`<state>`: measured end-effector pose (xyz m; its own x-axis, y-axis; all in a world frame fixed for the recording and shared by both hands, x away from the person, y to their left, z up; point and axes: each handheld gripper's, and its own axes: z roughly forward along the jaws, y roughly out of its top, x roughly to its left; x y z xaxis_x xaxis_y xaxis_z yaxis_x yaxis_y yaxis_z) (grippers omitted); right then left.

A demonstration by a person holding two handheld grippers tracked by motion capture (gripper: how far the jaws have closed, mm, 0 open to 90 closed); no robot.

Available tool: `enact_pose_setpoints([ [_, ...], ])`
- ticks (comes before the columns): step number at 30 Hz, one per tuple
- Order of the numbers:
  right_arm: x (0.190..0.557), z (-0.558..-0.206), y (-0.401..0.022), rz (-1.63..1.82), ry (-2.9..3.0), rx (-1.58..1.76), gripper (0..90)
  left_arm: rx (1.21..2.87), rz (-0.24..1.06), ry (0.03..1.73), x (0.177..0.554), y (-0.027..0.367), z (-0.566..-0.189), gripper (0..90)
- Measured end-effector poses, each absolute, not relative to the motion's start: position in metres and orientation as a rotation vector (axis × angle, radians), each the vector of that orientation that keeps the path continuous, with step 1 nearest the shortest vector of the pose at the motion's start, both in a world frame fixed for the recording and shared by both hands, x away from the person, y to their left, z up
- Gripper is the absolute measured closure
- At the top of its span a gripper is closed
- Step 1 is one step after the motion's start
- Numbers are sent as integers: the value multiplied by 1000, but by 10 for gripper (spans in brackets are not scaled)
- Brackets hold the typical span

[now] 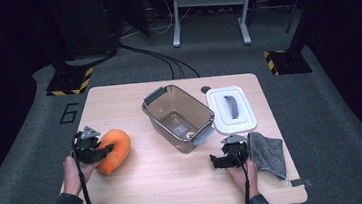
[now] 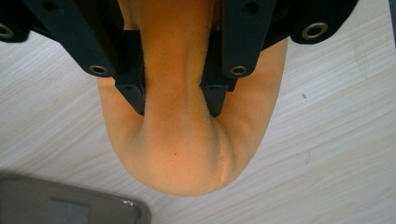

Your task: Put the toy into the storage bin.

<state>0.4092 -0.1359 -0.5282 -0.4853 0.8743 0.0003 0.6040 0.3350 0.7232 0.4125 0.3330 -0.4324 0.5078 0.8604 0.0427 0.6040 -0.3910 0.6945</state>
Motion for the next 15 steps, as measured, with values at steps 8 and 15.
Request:
enact_pose_setpoints([
  [8, 409, -529, -136, 946, 2215, 1296, 73, 2123, 531, 1172, 416, 331, -422, 685],
  [15, 409, -529, -136, 946, 2214, 1298, 73, 2126, 539, 1153, 422, 328, -411, 684],
])
